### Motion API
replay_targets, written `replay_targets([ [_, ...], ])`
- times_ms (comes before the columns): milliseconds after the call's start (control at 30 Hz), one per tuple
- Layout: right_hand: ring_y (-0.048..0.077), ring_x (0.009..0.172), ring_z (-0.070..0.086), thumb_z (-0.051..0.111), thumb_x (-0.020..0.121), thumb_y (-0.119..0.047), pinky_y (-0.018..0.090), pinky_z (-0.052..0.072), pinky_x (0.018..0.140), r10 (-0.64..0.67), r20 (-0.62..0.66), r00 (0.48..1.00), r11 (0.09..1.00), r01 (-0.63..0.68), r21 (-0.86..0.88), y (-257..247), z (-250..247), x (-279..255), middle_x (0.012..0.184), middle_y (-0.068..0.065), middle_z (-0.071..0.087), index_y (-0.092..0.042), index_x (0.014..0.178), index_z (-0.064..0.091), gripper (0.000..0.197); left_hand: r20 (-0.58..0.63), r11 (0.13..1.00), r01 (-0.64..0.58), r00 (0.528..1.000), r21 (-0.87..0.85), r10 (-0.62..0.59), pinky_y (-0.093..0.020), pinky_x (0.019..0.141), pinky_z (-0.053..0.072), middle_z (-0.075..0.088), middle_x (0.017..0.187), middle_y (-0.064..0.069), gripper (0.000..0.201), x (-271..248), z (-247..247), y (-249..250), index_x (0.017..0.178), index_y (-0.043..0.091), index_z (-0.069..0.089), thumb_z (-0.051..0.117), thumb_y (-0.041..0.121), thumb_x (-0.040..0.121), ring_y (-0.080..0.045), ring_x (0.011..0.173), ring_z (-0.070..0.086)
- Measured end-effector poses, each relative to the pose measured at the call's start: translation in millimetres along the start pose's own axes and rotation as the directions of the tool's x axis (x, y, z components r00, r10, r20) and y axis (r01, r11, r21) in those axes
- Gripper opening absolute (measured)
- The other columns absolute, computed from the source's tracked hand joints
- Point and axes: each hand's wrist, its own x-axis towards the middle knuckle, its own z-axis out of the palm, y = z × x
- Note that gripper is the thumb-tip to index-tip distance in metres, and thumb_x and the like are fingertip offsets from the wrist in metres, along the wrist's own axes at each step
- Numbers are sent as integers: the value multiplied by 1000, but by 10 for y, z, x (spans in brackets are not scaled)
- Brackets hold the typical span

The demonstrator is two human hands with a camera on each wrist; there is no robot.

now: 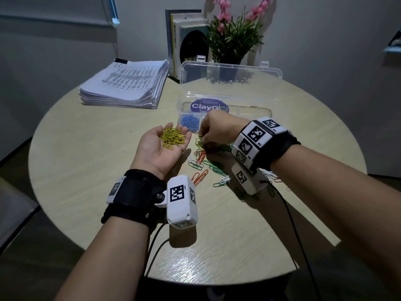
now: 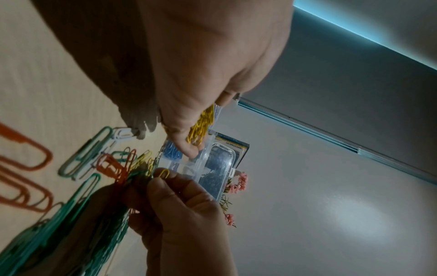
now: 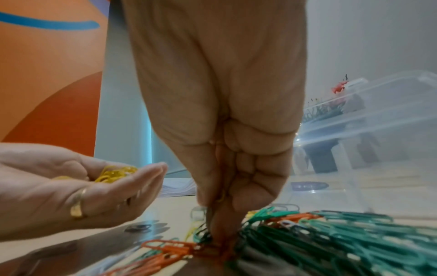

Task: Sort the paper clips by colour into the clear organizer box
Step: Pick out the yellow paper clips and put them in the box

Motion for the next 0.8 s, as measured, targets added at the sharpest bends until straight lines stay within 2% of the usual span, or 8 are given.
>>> replay_targets([
  [100,18,86,58,70,84,-17,29,49,80,26,47,999,998,-23,-61,42,-37,0,102,8,70,-8,106,70,24,-5,1000,-7,1000,5,7,-44,75,48,56,92,-19,29,3,-3,1,94,3,54,31,20,102,-29,86,58],
  [200,22,89,64,70,83,-16,34,55,82,68,78,995,987,-56,-149,50,-69,9,99,8,70,-8,104,71,22,-19,1000,-11,1000,27,12,-42,75,49,56,91,-17,29,15,-5,2,93,5,53,31,21,102,-27,83,58],
  [300,23,91,64,64,85,-12,29,51,75,40,40,998,987,-34,-158,10,-84,26,102,10,70,-6,104,71,21,-19,999,-17,1000,40,18,-41,77,48,55,88,-17,29,27,-17,-3,91,6,52,30,21,102,-26,80,57],
  [433,22,96,63,63,88,-13,28,50,77,-14,10,1000,989,15,-144,-75,-24,50,105,8,70,-9,105,72,20,-30,999,-22,999,36,23,-42,79,48,55,89,-17,29,23,-20,1,92,5,52,30,21,102,-27,82,57],
  [500,19,92,61,64,87,-15,26,46,72,-13,29,999,991,16,-133,-97,14,61,105,7,70,-10,107,72,21,-37,999,-25,999,36,26,-42,81,48,56,90,-18,30,23,-19,9,92,5,53,30,21,102,-28,84,57],
  [567,20,93,63,67,85,-17,26,48,72,-4,44,999,987,10,-159,-93,35,67,104,7,70,-9,106,72,23,-37,999,-23,999,34,24,-42,79,48,56,89,-17,30,24,-17,11,92,5,53,30,22,102,-28,83,57],
  [667,23,90,65,73,80,-20,30,53,75,35,30,999,981,-29,-190,-44,26,69,98,10,71,-5,101,72,26,-35,999,-20,999,30,21,-42,77,49,55,89,-17,30,27,-18,1,91,5,52,30,22,102,-26,80,57],
  [800,22,83,58,73,79,-18,27,45,68,64,19,998,979,-59,-195,-15,-10,34,88,7,63,-5,101,68,25,-34,1000,-12,999,27,13,-42,76,49,55,89,-17,30,24,-15,-7,91,5,53,30,22,101,-26,81,57],
])
